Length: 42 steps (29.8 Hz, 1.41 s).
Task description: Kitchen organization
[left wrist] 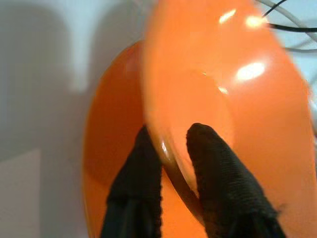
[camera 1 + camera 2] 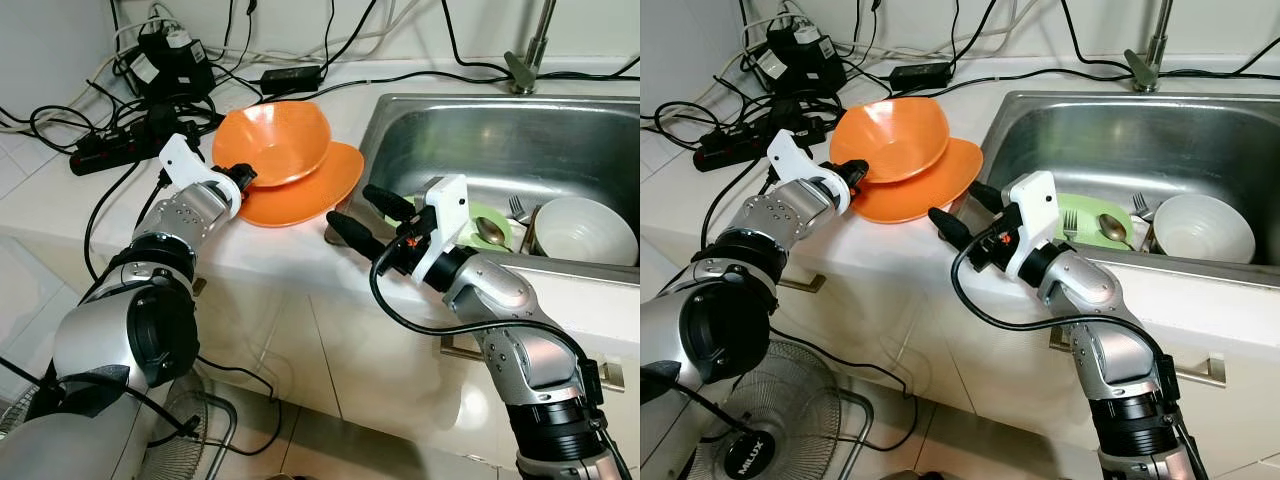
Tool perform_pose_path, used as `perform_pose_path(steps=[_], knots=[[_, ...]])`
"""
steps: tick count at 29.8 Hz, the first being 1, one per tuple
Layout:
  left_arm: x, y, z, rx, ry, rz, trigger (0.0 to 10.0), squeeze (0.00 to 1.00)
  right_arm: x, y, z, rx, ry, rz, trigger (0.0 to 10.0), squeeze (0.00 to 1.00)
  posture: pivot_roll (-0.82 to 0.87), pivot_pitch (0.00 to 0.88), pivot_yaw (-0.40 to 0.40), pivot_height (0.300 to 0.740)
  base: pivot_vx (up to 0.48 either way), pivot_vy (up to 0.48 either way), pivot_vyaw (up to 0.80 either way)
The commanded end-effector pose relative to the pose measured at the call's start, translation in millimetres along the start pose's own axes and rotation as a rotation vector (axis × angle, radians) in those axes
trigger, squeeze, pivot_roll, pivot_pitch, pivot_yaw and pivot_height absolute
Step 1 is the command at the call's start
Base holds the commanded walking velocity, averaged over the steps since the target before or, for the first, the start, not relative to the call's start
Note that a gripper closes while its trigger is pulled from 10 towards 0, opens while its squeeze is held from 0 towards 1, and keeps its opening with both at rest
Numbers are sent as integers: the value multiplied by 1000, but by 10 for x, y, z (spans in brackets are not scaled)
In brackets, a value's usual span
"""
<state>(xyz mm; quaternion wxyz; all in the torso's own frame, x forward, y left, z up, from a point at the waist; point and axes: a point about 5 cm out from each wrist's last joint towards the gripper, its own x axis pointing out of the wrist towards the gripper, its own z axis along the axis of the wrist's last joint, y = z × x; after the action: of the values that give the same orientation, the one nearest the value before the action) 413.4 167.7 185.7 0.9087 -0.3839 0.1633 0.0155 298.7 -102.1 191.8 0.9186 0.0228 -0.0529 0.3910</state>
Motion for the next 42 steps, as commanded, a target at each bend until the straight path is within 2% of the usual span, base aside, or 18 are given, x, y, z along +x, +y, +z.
perform_pose_path(steps=[1,5,7,8,13,16,17,18,20,21,25,26,32,37,42], knots=[[-12,35,65,45,-19,17,0,0,44,8,36,-11,-10,0,10000,0,-129,29,195,740,0,0,0],[-13,5,96,71,-48,-13,0,0,55,-32,34,-17,-8,-20,10000,0,-127,24,192,740,0,0,0],[-18,-20,145,72,-97,-51,0,0,68,-69,44,-17,-12,-39,10000,0,-127,20,187,740,0,0,0],[-30,-41,201,89,-153,-93,0,0,84,-110,57,-16,-16,-63,10000,0,-126,19,184,740,0,0,0],[-50,-79,232,130,-216,-179,0,0,108,-193,78,-3,-31,-126,10000,0,-126,15,175,740,0,0,0],[-76,-132,229,236,-261,-248,0,0,124,-316,123,29,-73,-219,10000,0,-120,11,170,740,0,0,0],[-90,-174,215,272,-265,-290,0,0,121,-354,142,49,-91,-240,10000,0,-116,11,167,740,0,0,0],[-128,-254,161,353,-267,-377,0,0,115,-410,163,83,-115,-263,10000,0,-112,9,163,740,0,0,0],[-143,-279,140,379,-268,-405,0,0,114,-424,167,93,-120,-267,10000,0,-112,9,163,740,0,0,0],[-200,-333,96,420,-278,-470,0,0,112,-461,164,124,-127,-284,10000,0,-107,8,160,740,0,0,0],[-312,-397,33,466,-309,-556,0,0,116,-515,166,160,-142,-310,10000,0,-99,6,156,740,0,0,0],[-389,-407,1,460,-342,-588,0,0,123,-544,167,179,-151,-326,10000,0,-94,4,152,740,0,0,0],[-537,-426,21,374,-414,-615,0,0,143,-594,183,198,-175,-359,10000,0,-88,0,142,740,0,0,0],[-595,-460,22,367,-428,-631,0,0,151,-639,210,201,-194,-389,10000,0,-82,0,137,740,0,0,0],[-696,-519,0,318,-423,-674,0,0,170,-706,239,218,-215,-421,10000,0,-76,0,134,740,0,0,0]])
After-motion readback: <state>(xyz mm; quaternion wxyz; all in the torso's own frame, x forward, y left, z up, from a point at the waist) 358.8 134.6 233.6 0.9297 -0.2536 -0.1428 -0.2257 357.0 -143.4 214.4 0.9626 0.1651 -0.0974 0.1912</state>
